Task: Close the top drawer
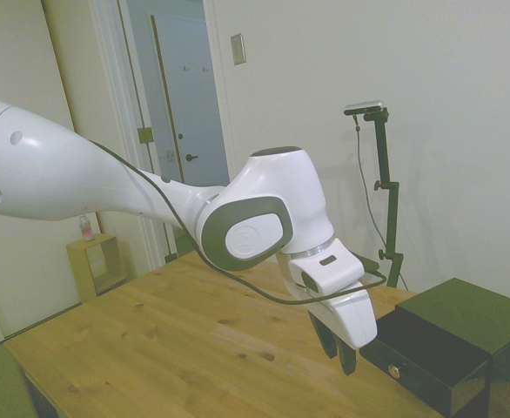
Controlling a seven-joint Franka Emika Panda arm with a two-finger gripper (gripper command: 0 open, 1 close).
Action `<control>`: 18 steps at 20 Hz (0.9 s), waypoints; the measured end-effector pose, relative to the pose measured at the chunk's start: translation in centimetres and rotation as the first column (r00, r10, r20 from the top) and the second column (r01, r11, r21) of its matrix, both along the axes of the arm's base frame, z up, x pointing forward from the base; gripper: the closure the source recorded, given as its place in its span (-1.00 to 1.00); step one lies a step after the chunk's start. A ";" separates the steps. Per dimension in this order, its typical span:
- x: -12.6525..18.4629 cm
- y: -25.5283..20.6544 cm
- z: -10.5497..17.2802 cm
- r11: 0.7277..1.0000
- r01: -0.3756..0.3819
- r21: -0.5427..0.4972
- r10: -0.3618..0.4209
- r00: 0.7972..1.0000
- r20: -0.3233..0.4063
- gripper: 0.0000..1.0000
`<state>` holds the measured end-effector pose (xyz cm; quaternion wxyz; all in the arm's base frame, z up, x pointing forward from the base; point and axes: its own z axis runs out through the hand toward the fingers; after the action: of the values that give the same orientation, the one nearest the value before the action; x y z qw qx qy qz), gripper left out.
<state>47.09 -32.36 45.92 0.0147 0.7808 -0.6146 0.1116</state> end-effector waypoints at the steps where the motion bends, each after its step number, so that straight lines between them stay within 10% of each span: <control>1: -0.1 -0.3 0.3 1.000 0.005 -0.001 -0.005 1.000 0.001 1.00; 18: 2.3 -5.8 2.0 0.999 0.045 0.004 -0.045 0.999 -0.005 1.00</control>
<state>49.37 -38.20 47.90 0.0171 0.7672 -0.6320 0.1083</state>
